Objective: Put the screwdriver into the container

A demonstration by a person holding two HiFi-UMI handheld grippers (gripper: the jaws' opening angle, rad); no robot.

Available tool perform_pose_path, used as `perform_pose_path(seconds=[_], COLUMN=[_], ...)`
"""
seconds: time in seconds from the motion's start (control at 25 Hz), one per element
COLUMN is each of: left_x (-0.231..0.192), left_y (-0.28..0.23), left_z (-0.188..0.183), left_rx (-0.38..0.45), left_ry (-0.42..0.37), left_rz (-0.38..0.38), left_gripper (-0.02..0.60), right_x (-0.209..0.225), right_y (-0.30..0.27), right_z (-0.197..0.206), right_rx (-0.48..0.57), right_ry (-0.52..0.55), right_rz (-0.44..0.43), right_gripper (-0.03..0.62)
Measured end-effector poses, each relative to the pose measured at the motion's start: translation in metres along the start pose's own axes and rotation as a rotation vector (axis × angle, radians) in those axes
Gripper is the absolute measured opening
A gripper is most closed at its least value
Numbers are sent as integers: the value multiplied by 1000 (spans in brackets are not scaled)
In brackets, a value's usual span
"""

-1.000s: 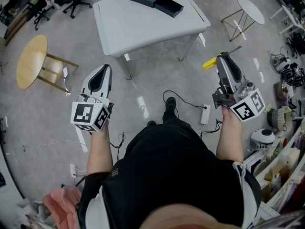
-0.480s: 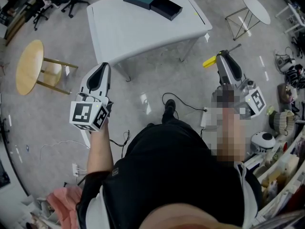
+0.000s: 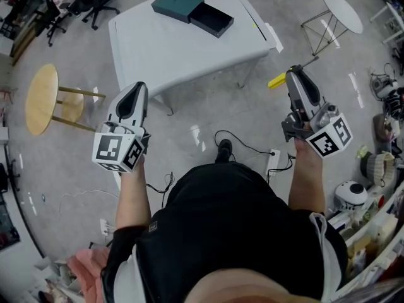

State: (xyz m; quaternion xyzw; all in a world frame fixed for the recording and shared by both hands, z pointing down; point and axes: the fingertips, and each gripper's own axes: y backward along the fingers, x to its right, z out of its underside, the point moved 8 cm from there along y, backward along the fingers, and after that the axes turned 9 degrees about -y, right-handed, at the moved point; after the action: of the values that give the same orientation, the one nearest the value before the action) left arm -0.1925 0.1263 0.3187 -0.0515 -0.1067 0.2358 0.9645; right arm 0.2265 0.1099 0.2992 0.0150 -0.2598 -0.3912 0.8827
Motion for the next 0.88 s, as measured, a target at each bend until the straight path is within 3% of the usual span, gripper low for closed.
perform_pose_path(seconds=[0.36, 0.88], left_x=[14, -15], left_y=[-37, -94], left_z=[-27, -18], left_rx=[-6, 27], left_ry=[-37, -2], left_rz=[-23, -16], left_gripper=[21, 21], right_x=[44, 75], right_y=[3, -43], right_z=[-17, -25], right_rx=[29, -27], right_ry=[-44, -35], right_rz=[-30, -19], right_gripper=[83, 83])
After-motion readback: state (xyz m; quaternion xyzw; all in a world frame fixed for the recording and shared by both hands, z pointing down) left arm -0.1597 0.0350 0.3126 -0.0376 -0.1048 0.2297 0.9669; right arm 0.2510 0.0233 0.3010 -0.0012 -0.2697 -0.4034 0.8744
